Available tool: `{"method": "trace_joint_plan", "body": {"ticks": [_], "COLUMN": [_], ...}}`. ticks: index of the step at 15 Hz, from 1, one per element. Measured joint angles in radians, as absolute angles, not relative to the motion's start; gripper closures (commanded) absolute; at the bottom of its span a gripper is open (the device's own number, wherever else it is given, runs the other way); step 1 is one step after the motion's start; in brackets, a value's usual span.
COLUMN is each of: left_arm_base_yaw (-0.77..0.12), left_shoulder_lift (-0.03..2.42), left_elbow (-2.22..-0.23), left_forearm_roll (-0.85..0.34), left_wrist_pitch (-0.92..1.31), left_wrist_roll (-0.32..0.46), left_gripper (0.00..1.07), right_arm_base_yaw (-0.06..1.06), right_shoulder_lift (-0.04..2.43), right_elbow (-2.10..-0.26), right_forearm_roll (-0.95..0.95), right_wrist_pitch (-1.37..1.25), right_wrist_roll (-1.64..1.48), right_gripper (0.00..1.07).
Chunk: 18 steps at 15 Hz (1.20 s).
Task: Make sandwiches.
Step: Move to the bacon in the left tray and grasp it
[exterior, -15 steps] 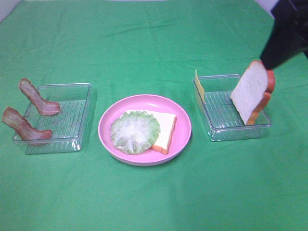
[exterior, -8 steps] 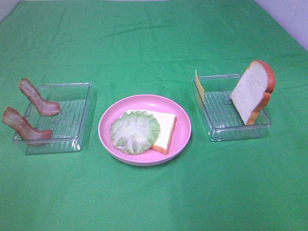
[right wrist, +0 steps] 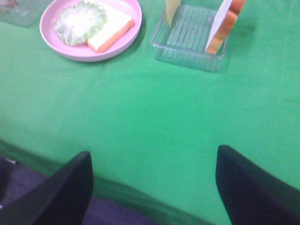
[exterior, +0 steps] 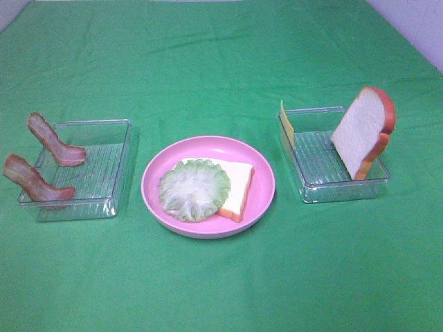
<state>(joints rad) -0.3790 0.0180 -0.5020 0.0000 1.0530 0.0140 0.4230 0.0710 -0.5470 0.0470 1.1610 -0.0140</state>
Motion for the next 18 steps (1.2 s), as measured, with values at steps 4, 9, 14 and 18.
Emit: {"method": "trace_joint_plan", "body": {"ticks": [4, 9, 14, 18], "left_arm_base_yaw": [-0.379, -0.379, -0.379, -0.378], "left_shoulder_lift": [0.200, 0.647, 1.129, 1.342], "left_elbow": [-0.552, -0.713, -0.955, -1.028], "left_forearm_roll": [0.000, 0.078, 0.220, 0.253], "left_wrist_pitch": [0.957, 0.933, 1.063, 1.071], "left_wrist_roll": [-0.085, -0.328, -0.347, -0.347], "left_gripper": [0.30, 0.30, 0.30, 0.30], "right_arm_base_yaw": [0.423, 0.423, 0.423, 0.423], "right_shoulder_lift": [-0.005, -0.006, -0.006, -0.006], "right_elbow": [-0.510, -0.506, -0.506, -0.506], "right_forearm_roll": [0.049, 0.049, 0.049, 0.049], "right_wrist_pitch": [1.086, 1.076, 1.076, 1.076], "right_wrist_roll": [-0.046, -0.057, -0.066, -0.066], "right_gripper": [0.38, 0.38, 0.38, 0.38]}}
